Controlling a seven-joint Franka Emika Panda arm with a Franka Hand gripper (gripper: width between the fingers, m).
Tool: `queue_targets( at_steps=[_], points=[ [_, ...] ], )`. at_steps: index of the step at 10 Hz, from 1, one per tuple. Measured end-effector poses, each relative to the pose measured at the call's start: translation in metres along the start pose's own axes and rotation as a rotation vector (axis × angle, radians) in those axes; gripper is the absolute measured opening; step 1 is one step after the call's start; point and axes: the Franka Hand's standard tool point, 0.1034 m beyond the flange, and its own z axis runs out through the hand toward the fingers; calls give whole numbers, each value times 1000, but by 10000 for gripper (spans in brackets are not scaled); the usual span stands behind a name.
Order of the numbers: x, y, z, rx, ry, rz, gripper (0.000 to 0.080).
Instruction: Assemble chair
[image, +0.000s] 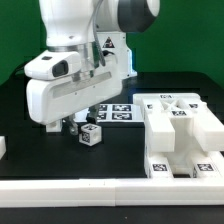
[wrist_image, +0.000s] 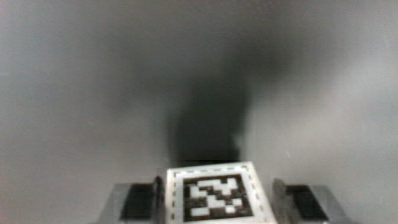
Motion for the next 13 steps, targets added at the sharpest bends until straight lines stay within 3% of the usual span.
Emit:
queue_targets(
  at_steps=[2, 8, 9, 10, 13],
  points=[
    [-13, 9, -5, -15, -20, -253, 282],
    [-24, 15, -5, -9, -77, -671, 282],
    [-25, 15, -5, 8, -96, -864, 283],
    [-24, 13, -4, 65, -123, -1050, 284],
    [-29, 17, -4, 81, -141, -1190, 284]
  ],
)
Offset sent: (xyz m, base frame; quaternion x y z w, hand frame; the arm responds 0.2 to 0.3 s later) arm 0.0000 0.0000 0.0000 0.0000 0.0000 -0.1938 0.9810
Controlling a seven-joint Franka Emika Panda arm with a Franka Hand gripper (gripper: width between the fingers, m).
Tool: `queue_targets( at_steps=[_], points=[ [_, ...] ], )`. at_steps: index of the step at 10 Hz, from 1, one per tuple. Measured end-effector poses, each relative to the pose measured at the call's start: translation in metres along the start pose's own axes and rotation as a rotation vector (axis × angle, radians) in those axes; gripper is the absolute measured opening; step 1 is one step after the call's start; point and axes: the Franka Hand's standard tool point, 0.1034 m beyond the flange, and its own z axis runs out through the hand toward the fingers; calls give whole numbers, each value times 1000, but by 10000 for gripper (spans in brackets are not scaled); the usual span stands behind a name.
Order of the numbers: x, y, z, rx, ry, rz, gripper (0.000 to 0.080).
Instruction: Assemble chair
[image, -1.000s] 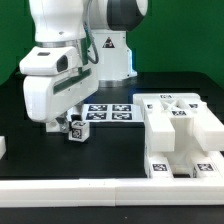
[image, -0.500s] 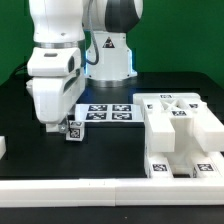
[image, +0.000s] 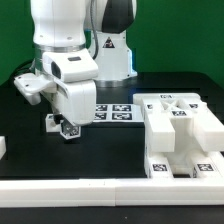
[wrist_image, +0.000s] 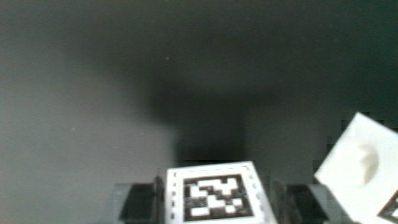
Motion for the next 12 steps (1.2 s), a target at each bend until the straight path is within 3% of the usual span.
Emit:
queue_targets(
  at_steps=[1, 2, 6, 9, 10, 11, 12],
  points=[
    [-1, -2, 0, 8, -9, -90, 284],
    [5, -2, 1, 53, 10, -189, 284],
    [30, 12, -2, 149, 51, -574, 284],
    [32, 10, 4, 158, 59, -592, 284],
    [32, 10, 4, 158, 60, -591, 366],
    [32, 9, 4, 158, 60, -590, 503],
    [32, 9, 4, 159, 60, -589, 503]
  ],
)
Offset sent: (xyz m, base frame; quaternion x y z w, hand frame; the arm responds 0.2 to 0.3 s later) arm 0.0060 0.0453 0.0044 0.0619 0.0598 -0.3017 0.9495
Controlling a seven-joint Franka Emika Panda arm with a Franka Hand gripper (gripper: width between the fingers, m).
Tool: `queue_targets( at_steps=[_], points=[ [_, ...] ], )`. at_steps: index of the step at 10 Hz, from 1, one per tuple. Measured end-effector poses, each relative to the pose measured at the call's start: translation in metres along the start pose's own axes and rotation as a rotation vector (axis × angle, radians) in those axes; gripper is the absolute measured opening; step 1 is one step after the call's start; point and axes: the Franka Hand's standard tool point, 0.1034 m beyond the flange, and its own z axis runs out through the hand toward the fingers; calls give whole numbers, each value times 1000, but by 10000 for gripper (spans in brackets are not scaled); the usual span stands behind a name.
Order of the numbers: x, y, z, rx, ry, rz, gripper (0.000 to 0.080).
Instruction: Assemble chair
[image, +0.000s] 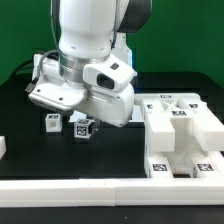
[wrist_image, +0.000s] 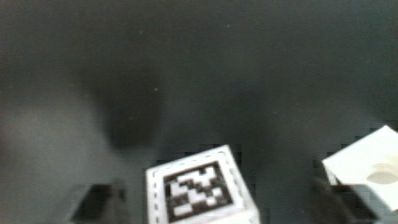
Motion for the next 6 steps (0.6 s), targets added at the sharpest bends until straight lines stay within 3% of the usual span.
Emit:
queue_targets(
  at_steps=[1, 6],
  points=[
    [0, 0, 0, 0, 0, 12, 618],
    [-24, -13, -14, -19, -39, 312, 649]
  ],
)
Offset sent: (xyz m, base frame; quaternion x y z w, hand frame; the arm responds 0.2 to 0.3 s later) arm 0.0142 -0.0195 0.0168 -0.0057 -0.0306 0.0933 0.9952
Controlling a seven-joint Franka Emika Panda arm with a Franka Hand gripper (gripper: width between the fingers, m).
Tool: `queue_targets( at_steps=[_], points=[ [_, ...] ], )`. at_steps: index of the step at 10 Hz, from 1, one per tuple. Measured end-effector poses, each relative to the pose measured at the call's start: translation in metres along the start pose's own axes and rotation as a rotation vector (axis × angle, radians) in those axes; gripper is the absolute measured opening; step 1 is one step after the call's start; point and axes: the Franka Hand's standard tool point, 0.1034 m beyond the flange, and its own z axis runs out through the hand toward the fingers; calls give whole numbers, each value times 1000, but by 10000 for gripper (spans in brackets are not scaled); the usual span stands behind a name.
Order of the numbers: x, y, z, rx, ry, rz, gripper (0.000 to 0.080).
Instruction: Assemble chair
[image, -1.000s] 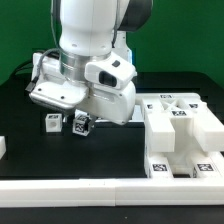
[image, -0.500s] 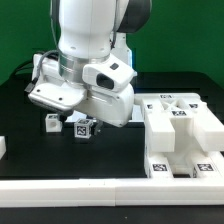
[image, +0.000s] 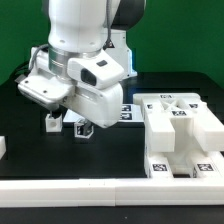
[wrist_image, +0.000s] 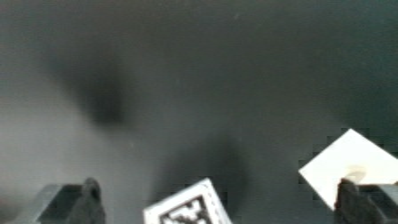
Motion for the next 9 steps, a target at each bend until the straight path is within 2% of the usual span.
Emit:
queue_targets(
  at_steps=[3, 9],
  points=[
    [-16, -5, -4, -15, -20, 168, 649],
    [-16, -1, -5, -20, -14, 738, 649]
  ],
)
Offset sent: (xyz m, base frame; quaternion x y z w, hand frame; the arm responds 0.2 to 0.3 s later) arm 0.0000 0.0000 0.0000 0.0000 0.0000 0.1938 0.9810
